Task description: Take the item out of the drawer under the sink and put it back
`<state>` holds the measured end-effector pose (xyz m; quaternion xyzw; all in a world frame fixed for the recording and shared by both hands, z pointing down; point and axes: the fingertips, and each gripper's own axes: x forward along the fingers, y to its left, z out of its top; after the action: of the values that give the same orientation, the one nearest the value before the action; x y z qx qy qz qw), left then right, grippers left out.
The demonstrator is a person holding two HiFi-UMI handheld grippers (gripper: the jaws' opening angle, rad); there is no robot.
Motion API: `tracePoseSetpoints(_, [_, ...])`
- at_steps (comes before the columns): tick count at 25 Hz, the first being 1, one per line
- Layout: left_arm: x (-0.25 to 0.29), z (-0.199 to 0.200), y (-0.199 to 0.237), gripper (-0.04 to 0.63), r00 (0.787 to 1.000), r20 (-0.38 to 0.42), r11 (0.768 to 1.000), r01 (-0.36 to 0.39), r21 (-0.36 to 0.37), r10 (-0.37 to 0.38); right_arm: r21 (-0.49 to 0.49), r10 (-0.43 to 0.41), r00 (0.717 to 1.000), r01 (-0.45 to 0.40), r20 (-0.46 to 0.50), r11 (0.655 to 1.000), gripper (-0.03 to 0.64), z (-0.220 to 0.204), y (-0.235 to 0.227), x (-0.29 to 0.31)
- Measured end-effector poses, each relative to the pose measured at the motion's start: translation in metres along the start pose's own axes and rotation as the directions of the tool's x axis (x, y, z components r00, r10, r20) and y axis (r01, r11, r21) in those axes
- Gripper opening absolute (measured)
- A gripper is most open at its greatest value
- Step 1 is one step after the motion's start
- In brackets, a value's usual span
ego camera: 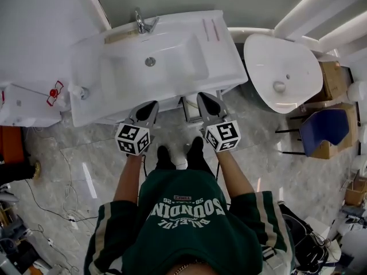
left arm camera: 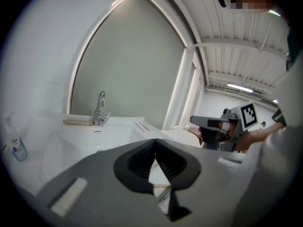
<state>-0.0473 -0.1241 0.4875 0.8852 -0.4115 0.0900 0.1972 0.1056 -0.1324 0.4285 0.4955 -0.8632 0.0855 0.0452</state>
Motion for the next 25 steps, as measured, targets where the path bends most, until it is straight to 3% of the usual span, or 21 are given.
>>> tracePoseSetpoints(6, [0.025, -0.010, -0.023, 0.051, 0.999, -0.025, 0.999, 0.033, -0.004, -0.033, 0.008, -0.007, 1.000, 0.007, -0.023, 1.000, 0.002, -0.014, -0.020, -0.007])
tracePoseSetpoints(13, [0.046, -0.042, -0.046, 0.051, 0.994, -0.093, 0.998, 0.056, -0.032, -0.058, 0.031, -0.034, 0.992, 0.038, -0.122, 0.999, 0.002, -0.059, -0.046, -0.023])
tracePoseSetpoints(20, [0.058, -0.079, -0.055, 0.051, 0.987, -0.153, 0.997, 0.044, -0.065, -0.054, 0.052, -0.017, 0.973, 0.029, -0.232, 0.998, 0.003, -0.121, -0.055, -0.036])
tracePoseSetpoints(25, [0.068, -0.096, -0.054, 0.051, 0.984, -0.173, 0.996, 0.031, -0.083, -0.045, 0.037, 0.032, 0.943, -0.021, -0.331, 0.999, 0.012, -0.162, -0.059, -0.032])
